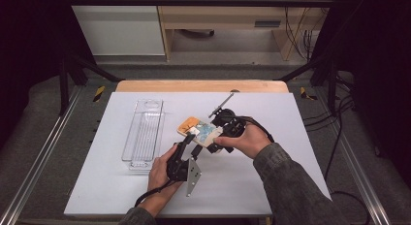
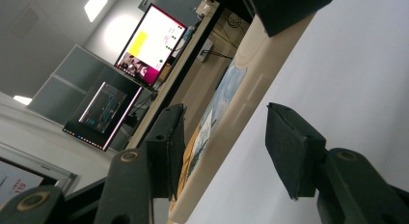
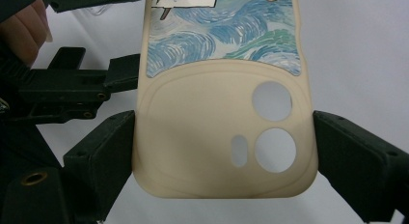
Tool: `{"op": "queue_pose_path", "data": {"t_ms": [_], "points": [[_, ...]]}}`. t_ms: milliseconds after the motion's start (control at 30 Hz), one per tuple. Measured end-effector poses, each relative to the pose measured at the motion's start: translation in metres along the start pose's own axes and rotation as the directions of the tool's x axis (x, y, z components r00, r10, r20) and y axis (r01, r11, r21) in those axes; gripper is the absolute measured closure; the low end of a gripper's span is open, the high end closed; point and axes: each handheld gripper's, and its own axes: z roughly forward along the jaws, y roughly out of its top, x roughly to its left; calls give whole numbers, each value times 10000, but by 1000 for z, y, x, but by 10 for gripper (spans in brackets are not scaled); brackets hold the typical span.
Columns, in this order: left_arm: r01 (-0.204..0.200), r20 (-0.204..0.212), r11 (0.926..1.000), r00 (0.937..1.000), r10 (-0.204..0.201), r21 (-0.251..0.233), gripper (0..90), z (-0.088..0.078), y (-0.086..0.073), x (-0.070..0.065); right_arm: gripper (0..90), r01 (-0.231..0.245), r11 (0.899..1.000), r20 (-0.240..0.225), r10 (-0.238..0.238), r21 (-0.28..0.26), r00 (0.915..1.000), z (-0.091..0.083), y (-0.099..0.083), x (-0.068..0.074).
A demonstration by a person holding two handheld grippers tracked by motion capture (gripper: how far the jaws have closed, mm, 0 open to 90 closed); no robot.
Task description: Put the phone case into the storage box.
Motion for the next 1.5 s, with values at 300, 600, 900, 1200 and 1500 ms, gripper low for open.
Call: {"op": "queue_pose_path", "data": {"t_ms": [300, 600, 900, 1200, 1500], "points": [[-301, -61, 9995, 9995, 301, -15, 512, 0, 2, -2, 114, -54, 10000, -54, 53, -28, 10000, -2, -1, -1], [-423, -177, 9991, 9989, 424, 28, 539, 2, 2, -1, 114, 2, 10000, 31, -2, 16, 10000, -2, -1, -1], [-452, -264, 9990, 9986, 453, 70, 552, 3, 2, -2, 114, -80, 10000, -69, 79, -54, 9999, -4, -1, -1], [-626, -313, 9980, 9975, 627, 33, 574, 2, 5, -4, 114, -168, 9998, -138, 167, -98, 9998, -5, -2, -2], [-656, -367, 9978, 9972, 656, 17, 582, 3, 6, -7, 114, -208, 9997, -185, 206, -116, 9996, -5, -2, -2]]}}
